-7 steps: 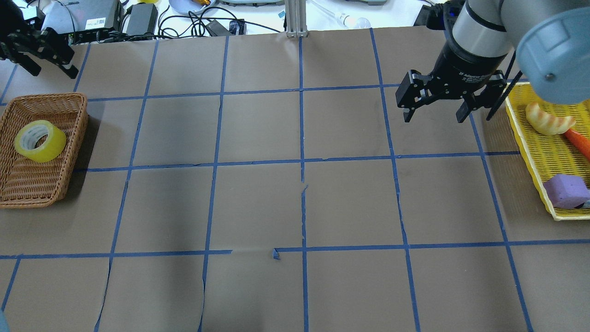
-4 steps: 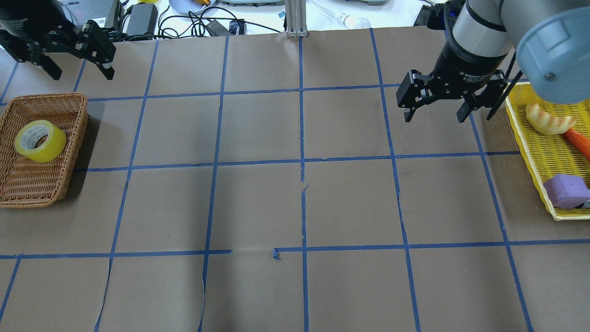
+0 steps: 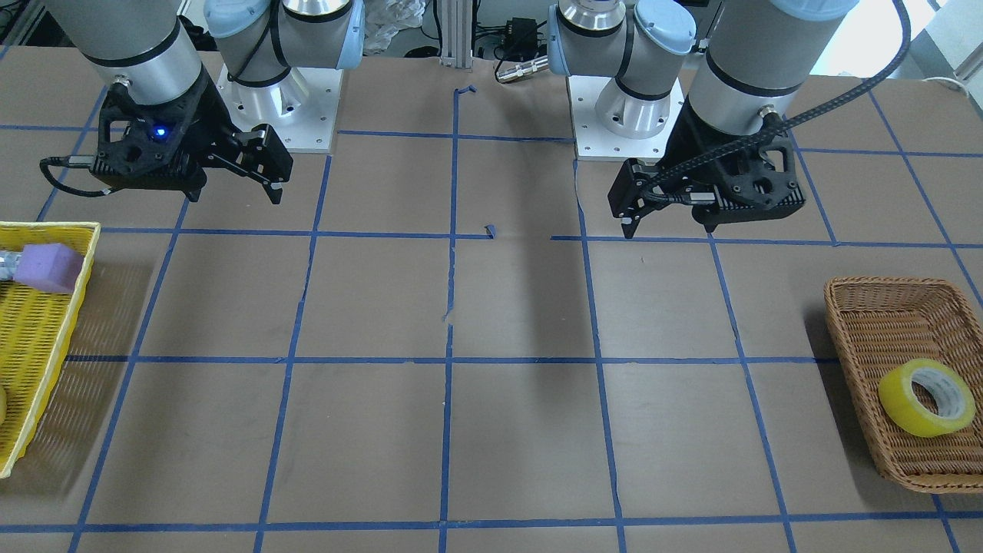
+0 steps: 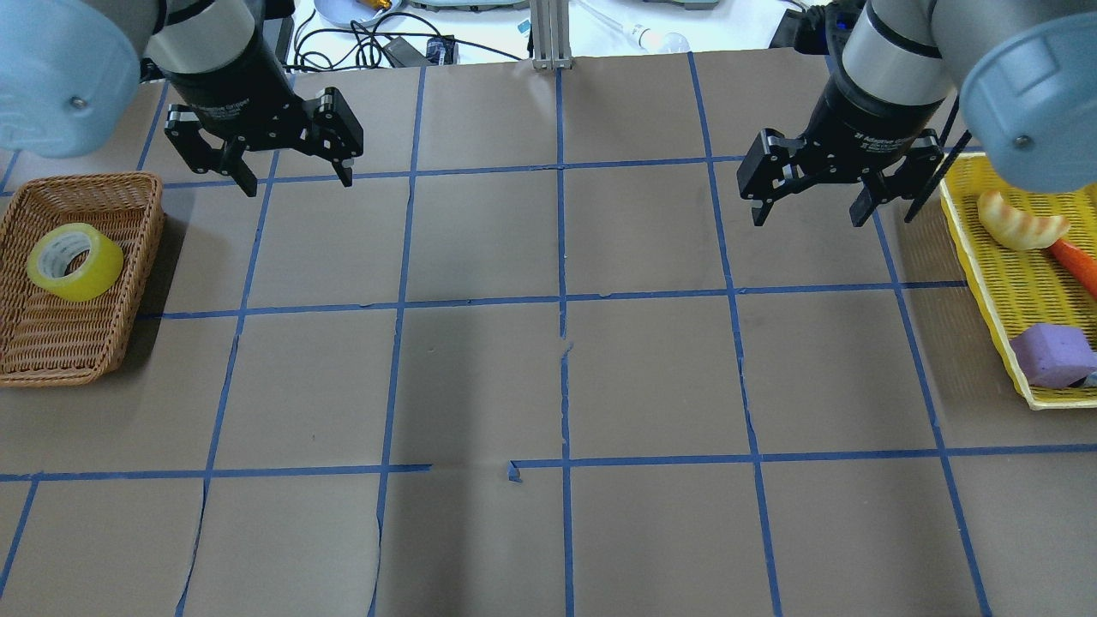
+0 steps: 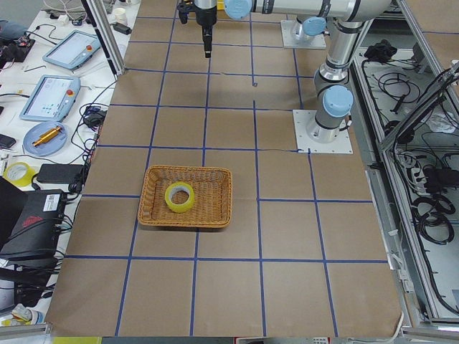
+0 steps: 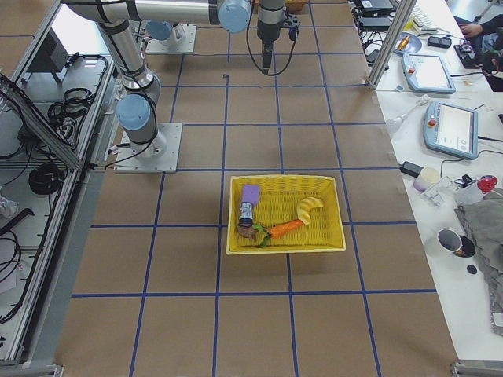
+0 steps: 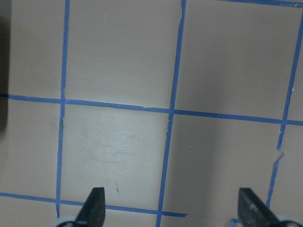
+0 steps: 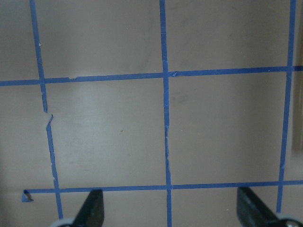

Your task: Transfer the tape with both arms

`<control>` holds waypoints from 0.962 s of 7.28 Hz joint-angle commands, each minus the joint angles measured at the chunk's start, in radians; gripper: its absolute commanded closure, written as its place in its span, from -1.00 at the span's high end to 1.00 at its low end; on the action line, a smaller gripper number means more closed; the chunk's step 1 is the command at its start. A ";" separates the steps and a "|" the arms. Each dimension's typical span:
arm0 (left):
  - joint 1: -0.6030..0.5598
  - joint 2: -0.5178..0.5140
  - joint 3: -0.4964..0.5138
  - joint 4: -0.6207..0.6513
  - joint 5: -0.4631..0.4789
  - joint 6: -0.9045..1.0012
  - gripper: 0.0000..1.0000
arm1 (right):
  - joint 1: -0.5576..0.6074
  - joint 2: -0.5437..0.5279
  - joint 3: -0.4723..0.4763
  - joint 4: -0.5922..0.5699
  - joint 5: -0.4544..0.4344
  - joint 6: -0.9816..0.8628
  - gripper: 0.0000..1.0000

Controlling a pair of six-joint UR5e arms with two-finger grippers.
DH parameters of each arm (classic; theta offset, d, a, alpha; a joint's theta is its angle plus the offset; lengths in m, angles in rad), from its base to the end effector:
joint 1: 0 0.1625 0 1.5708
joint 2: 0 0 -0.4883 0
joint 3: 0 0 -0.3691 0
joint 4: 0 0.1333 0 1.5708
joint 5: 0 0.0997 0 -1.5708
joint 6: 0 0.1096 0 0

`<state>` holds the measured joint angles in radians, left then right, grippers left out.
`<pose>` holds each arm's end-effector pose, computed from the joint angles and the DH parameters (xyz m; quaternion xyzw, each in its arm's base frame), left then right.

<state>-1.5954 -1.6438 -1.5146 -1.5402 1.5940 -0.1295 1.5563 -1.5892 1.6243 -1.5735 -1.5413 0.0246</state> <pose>-0.1432 -0.5025 0.5351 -0.0525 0.9985 -0.0078 0.0110 0.1299 -0.4579 0.5250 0.0198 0.9996 0.0163 0.0147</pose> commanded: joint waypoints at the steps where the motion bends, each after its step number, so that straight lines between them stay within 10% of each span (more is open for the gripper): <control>1: -0.003 0.013 -0.033 0.058 -0.015 0.002 1.00 | -0.002 0.000 0.000 0.001 -0.006 -0.002 1.00; 7: -0.002 0.041 -0.039 0.052 -0.009 0.011 1.00 | 0.001 0.000 0.000 -0.002 0.012 0.000 1.00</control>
